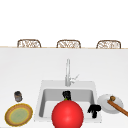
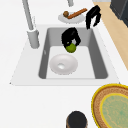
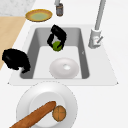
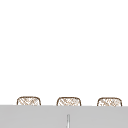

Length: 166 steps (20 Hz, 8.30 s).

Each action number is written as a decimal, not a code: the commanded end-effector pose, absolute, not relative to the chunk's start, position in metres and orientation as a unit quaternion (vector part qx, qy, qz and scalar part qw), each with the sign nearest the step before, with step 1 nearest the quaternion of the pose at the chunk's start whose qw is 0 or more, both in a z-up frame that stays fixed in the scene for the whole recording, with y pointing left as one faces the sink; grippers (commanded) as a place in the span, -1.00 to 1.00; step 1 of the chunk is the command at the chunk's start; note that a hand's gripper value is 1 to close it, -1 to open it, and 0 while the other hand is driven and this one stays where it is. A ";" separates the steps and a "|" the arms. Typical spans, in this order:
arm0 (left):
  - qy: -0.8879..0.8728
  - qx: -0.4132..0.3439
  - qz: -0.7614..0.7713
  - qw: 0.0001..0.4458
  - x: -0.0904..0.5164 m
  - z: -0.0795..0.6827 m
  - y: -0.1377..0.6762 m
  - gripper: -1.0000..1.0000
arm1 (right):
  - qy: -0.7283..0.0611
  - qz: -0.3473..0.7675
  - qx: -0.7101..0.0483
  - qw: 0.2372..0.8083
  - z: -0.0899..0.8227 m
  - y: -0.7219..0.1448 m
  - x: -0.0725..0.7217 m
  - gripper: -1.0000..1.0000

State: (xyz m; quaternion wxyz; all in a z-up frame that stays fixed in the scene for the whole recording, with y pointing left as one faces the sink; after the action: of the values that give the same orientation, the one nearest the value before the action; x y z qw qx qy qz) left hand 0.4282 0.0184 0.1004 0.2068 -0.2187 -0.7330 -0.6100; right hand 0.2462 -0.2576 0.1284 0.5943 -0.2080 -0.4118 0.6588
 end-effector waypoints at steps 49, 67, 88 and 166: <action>-0.767 -0.268 -0.540 0.220 0.472 0.023 -0.007 -1.00 | -0.412 0.659 -0.208 0.594 0.128 -0.258 0.246 0.00; -0.775 -0.257 -0.540 0.205 0.435 0.076 0.044 -1.00 | -0.412 0.659 -0.208 0.594 0.128 -0.258 0.246 0.00; -0.750 -0.274 -0.555 0.235 0.376 0.163 0.115 -1.00 | -0.412 0.659 -0.208 0.594 0.128 -0.258 0.246 0.00; -0.762 -0.276 -0.543 0.217 0.097 0.276 0.222 0.00 | -0.531 0.582 -0.385 0.481 0.182 -0.188 0.352 -1.00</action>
State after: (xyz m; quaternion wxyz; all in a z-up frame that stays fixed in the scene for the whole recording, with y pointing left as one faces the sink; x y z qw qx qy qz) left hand 0.0970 0.2218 0.2760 0.2171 -0.2759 -0.7625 -0.5434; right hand 0.3382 -0.1956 0.1724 0.4937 -0.3519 -0.5161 0.6050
